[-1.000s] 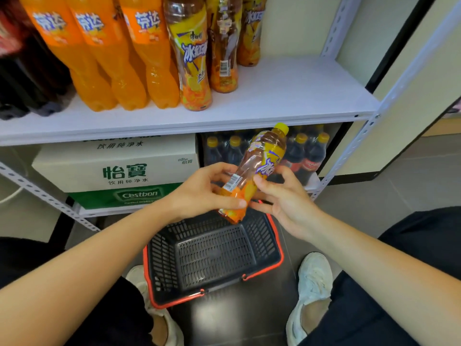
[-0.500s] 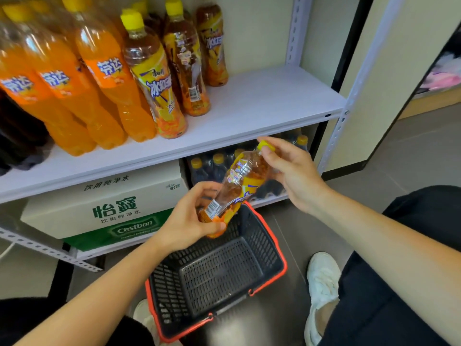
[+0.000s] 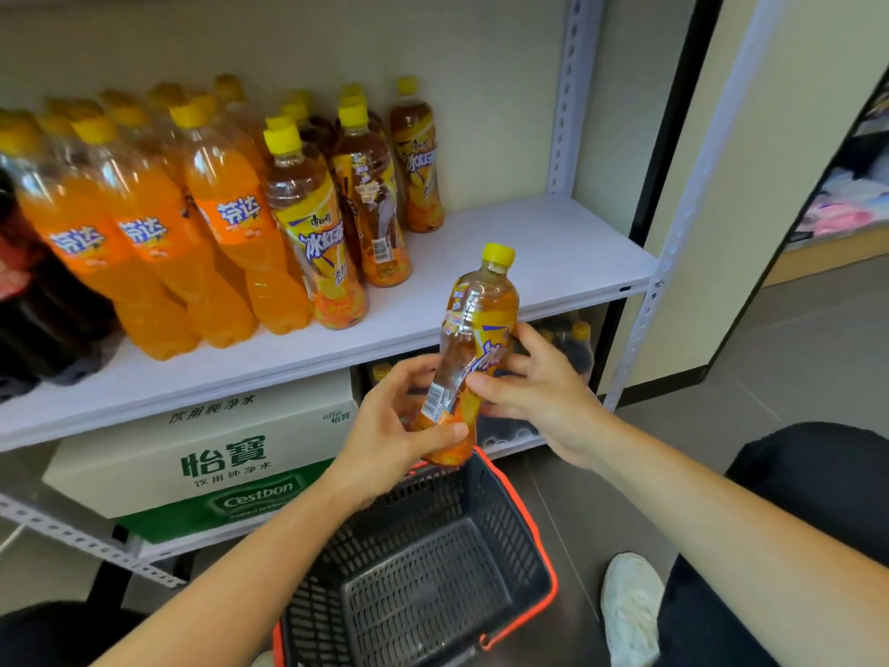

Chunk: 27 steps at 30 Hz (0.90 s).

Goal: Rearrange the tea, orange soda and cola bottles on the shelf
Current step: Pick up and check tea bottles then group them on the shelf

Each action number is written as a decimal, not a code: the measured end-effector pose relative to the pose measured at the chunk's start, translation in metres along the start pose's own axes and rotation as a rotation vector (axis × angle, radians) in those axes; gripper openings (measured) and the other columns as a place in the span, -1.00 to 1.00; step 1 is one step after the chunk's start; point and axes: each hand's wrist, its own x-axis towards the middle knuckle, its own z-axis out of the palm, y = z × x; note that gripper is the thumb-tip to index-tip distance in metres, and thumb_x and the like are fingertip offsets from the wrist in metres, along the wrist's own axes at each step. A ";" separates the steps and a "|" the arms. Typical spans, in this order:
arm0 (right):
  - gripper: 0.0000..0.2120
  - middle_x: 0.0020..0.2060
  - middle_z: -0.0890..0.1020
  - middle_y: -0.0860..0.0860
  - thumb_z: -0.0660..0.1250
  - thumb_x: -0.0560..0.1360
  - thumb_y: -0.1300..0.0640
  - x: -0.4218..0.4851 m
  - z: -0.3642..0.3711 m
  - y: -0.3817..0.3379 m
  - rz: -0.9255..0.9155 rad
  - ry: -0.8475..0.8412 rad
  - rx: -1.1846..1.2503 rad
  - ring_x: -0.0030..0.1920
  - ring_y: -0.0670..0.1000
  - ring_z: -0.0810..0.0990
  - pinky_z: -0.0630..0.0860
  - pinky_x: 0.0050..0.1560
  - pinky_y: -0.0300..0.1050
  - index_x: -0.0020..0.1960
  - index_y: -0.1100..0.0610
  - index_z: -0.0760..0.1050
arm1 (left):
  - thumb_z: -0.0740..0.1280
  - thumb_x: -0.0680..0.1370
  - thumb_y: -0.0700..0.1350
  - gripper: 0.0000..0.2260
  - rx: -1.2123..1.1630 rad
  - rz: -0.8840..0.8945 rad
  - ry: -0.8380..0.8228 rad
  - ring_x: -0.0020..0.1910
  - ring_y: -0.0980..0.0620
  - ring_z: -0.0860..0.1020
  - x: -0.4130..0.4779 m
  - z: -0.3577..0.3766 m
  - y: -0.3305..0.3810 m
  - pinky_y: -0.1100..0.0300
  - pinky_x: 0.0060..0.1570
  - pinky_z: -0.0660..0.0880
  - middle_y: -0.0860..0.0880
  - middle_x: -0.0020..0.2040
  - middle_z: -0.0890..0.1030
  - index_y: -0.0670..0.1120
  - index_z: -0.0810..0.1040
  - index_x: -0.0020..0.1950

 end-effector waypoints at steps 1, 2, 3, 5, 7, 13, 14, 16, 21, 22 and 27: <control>-0.48 0.09 0.73 0.11 0.52 0.45 0.22 0.003 0.000 -0.006 -0.013 0.035 0.025 0.06 0.18 0.73 0.69 0.02 0.17 0.35 0.03 0.45 | 0.61 0.30 -0.03 -0.36 0.000 0.021 -0.009 0.14 0.03 0.64 0.005 0.002 0.005 0.12 0.15 0.58 0.06 0.22 0.65 0.07 0.52 0.35; -0.51 0.06 0.73 0.12 0.50 0.47 0.25 0.007 -0.001 -0.013 -0.028 0.071 0.045 0.04 0.18 0.73 0.70 -0.04 0.13 0.34 0.07 0.45 | 0.61 0.31 -0.02 -0.36 -0.004 0.040 -0.019 0.16 0.03 0.64 0.010 0.003 0.009 0.11 0.16 0.58 0.04 0.24 0.65 0.05 0.51 0.37; -0.53 0.03 0.74 0.14 0.49 0.48 0.28 0.011 -0.004 -0.020 -0.045 0.099 0.062 0.03 0.19 0.74 0.70 -0.07 0.10 0.34 0.10 0.44 | 0.59 0.33 -0.02 -0.36 -0.013 0.052 -0.029 0.20 0.02 0.63 0.016 0.003 0.015 0.09 0.19 0.57 0.02 0.26 0.65 0.04 0.51 0.39; -0.54 0.01 0.74 0.16 0.47 0.49 0.30 0.020 -0.011 -0.035 -0.083 0.122 0.076 0.01 0.18 0.74 0.68 -0.10 0.04 0.34 0.12 0.45 | 0.57 0.38 -0.05 -0.39 -0.008 0.078 -0.044 0.26 0.00 0.61 0.032 0.000 0.026 0.06 0.28 0.55 0.00 0.28 0.66 0.01 0.51 0.41; -0.52 0.02 0.74 0.15 0.48 0.49 0.28 0.032 -0.019 -0.053 -0.132 0.154 0.042 0.00 0.15 0.74 0.67 -0.09 0.04 0.36 0.10 0.45 | 0.54 0.43 -0.11 -0.46 0.040 0.125 0.028 0.30 0.05 0.59 0.052 -0.005 0.035 0.09 0.37 0.48 0.00 0.29 0.65 -0.04 0.55 0.40; -0.32 0.08 0.71 0.15 0.57 0.43 0.26 0.098 -0.055 -0.093 -0.288 0.346 -0.204 0.12 0.15 0.70 0.65 0.13 0.24 0.47 0.07 0.39 | 0.47 0.55 -0.20 -0.34 0.244 0.132 0.385 0.40 0.27 0.33 0.102 -0.010 0.034 0.47 0.35 0.23 0.09 0.48 0.38 -0.08 0.27 0.60; -0.30 0.11 0.70 0.15 0.58 0.41 0.28 0.112 -0.060 -0.094 -0.313 0.369 -0.233 0.14 0.16 0.69 0.63 0.16 0.26 0.47 0.07 0.40 | 0.48 0.55 -0.17 -0.24 0.246 0.103 0.398 0.47 0.23 0.25 0.110 -0.009 0.032 0.38 0.44 0.19 0.08 0.54 0.28 -0.09 0.15 0.65; -0.28 0.14 0.68 0.14 0.58 0.39 0.32 0.138 -0.071 -0.092 -0.350 0.418 -0.282 0.17 0.16 0.66 0.59 0.23 0.25 0.48 0.06 0.40 | 0.50 0.53 -0.16 -0.09 0.238 0.063 0.432 0.60 0.06 0.13 0.128 -0.011 0.030 0.10 0.59 0.12 0.00 0.64 0.12 -0.10 -0.04 0.68; -0.31 0.22 0.64 0.08 0.55 0.43 0.30 0.178 -0.093 -0.075 -0.418 0.472 -0.382 0.21 0.13 0.63 0.56 0.28 0.24 0.49 0.08 0.39 | 0.53 0.49 -0.21 -0.03 0.170 0.033 0.507 0.59 -0.07 0.23 0.158 -0.018 0.025 -0.11 0.57 0.20 -0.07 0.62 0.20 -0.08 -0.09 0.67; -0.32 0.23 0.63 0.07 0.55 0.44 0.28 0.183 -0.096 -0.073 -0.438 0.482 -0.397 0.21 0.13 0.62 0.56 0.28 0.24 0.49 0.08 0.38 | 0.53 0.49 -0.21 -0.04 0.180 0.023 0.514 0.58 -0.08 0.24 0.160 -0.018 0.023 -0.11 0.56 0.21 -0.08 0.61 0.21 -0.08 -0.07 0.67; -0.12 0.28 0.55 0.03 0.60 0.36 0.30 0.191 -0.105 -0.061 -0.399 0.448 -0.500 0.24 0.11 0.56 0.54 0.26 0.11 0.56 0.06 0.25 | 0.54 0.49 -0.21 -0.21 0.208 0.024 0.472 0.37 -0.15 0.50 0.165 -0.018 0.015 -0.09 0.41 0.43 -0.21 0.40 0.46 -0.09 0.21 0.62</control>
